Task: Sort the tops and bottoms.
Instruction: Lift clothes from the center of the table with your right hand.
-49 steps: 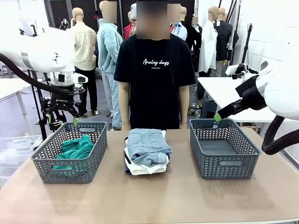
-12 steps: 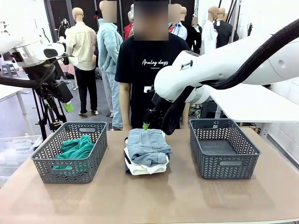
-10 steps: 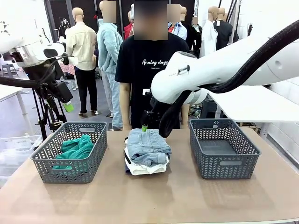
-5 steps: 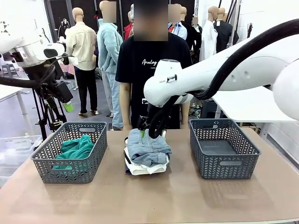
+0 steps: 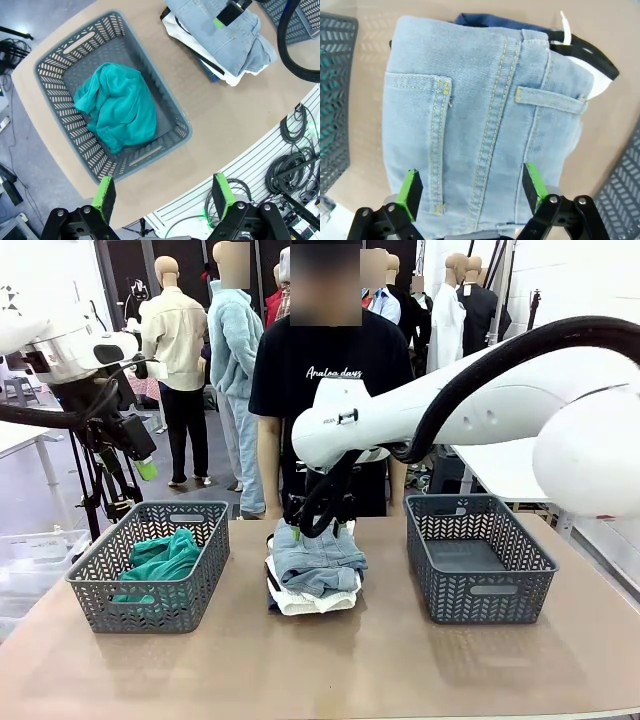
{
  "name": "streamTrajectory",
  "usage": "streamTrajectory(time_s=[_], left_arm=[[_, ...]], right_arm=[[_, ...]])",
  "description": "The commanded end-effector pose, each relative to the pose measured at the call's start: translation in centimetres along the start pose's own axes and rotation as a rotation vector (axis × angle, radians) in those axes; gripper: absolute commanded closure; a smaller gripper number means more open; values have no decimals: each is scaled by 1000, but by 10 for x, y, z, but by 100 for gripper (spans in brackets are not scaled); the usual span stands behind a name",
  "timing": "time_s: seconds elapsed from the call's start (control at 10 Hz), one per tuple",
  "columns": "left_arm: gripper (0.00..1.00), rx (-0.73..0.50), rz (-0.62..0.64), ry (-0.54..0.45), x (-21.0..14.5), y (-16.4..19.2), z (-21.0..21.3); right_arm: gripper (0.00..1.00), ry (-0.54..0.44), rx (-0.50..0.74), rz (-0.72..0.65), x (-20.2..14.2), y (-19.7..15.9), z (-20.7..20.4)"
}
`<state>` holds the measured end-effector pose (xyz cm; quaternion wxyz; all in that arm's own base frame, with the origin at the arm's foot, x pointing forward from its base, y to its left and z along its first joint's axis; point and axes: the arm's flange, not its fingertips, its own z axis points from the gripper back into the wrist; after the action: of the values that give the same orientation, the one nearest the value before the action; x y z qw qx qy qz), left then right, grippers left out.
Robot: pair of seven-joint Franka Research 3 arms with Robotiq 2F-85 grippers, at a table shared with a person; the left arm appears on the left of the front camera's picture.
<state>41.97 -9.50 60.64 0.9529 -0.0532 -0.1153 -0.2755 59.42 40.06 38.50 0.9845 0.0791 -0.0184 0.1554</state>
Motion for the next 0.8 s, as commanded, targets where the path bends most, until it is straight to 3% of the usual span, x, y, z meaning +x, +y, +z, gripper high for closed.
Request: streamTrajectory(time_s=[0.0,0.5,0.6,0.7], left_arm=[[0,-25,-15,-4,-2,2,1],[0,-25,-15,-4,-2,2,1],[0,-25,-15,-4,-2,2,1],[0,-25,-15,-4,-2,2,1]], right_arm=[[0,19,-31,-16,20,12,-2],[0,110,-19,-25,25,12,-18],[8,133,-12,-36,24,12,-19],[23,134,-10,-24,24,11,-19]])
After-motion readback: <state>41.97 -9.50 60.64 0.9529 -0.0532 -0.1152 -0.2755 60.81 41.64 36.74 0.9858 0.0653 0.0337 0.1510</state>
